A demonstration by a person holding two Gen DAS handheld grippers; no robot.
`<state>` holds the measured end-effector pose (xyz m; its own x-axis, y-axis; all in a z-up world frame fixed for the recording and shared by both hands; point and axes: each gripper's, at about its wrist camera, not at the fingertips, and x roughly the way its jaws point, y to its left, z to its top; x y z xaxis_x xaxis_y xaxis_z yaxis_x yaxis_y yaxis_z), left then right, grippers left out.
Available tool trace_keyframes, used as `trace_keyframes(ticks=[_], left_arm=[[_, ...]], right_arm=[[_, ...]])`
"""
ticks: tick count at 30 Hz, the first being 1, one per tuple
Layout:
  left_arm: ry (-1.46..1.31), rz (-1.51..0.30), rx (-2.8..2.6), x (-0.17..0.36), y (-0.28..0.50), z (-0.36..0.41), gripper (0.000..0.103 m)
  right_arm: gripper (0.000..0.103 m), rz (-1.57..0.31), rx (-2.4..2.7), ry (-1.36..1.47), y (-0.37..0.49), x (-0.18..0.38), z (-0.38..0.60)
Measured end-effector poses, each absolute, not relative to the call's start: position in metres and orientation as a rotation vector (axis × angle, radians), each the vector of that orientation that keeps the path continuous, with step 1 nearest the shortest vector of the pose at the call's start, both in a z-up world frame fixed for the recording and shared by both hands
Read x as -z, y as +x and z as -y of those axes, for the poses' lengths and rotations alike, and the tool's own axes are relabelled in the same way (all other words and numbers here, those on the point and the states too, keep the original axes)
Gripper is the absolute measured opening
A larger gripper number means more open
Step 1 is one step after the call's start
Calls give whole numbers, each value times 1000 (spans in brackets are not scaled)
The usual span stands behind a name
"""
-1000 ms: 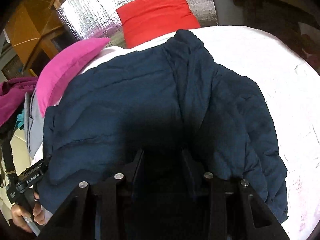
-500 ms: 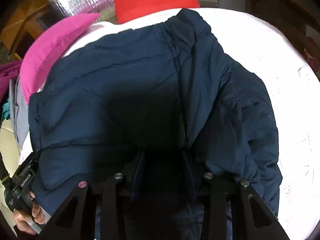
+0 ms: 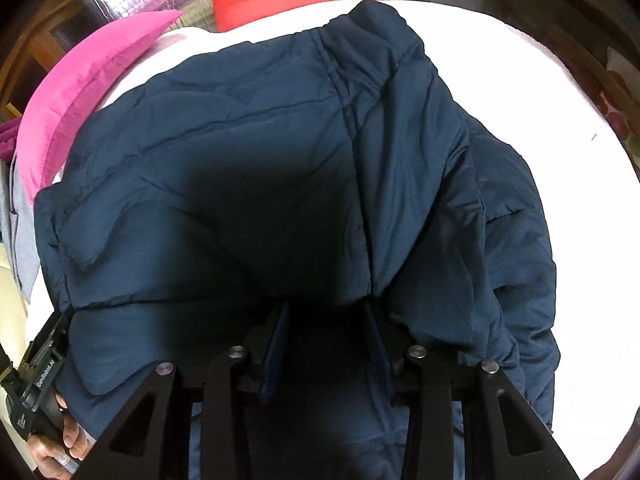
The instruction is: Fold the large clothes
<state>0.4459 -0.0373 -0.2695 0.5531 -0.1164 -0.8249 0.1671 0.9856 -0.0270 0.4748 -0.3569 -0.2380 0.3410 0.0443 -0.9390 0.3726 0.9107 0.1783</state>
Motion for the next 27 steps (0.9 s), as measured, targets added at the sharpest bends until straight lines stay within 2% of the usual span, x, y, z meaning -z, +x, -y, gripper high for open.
trace_keyframes(ticks=[6,20,27], left_arm=[[43,-997,134,268,453,42,86],[68,-1011,-33,266,457,65,89],[21,-956,-31,250,419,59,89]], right_arm=[[44,-1186,191,369,473,235,347],[44,-977,62,338,447,248,341],[45,-972,23,355,446,252,356]])
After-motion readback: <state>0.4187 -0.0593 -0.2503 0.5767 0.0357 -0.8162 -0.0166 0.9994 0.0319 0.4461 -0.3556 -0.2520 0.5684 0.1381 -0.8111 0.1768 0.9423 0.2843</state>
